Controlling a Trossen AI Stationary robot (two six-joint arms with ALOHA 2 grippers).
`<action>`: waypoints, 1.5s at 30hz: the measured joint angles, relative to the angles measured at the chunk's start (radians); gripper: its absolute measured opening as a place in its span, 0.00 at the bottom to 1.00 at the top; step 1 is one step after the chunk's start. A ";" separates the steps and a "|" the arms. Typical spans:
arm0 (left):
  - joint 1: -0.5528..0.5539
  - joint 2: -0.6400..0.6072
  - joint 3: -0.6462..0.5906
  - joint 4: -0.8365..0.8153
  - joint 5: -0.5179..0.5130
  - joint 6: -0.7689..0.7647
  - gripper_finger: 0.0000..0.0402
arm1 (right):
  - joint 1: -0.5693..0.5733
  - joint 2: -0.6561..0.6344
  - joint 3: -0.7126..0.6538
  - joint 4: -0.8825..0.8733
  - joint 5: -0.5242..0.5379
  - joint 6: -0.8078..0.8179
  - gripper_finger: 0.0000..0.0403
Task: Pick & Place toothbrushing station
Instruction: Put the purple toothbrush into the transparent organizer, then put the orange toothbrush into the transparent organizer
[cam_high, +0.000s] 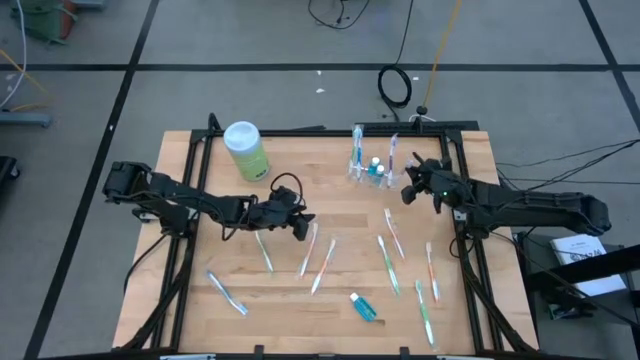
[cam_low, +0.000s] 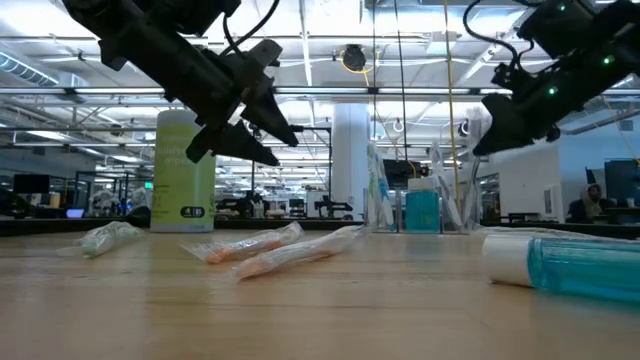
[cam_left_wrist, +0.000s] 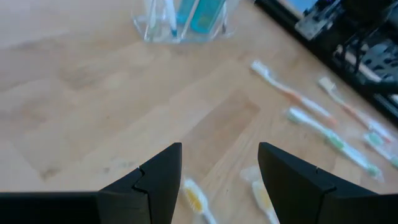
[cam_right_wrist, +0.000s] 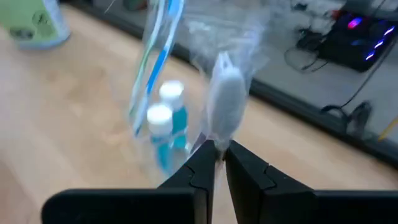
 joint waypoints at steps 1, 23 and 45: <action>0.000 0.000 0.000 -0.011 0.014 -0.007 0.54 | 0.000 0.004 -0.011 0.000 -0.018 0.009 0.07; -0.035 0.124 0.000 0.046 0.063 -0.134 0.54 | 0.000 0.001 -0.044 0.056 0.064 -0.091 0.37; -0.024 0.313 0.001 0.148 0.112 -0.259 0.39 | -0.006 -0.011 -0.043 0.307 0.276 -0.328 0.44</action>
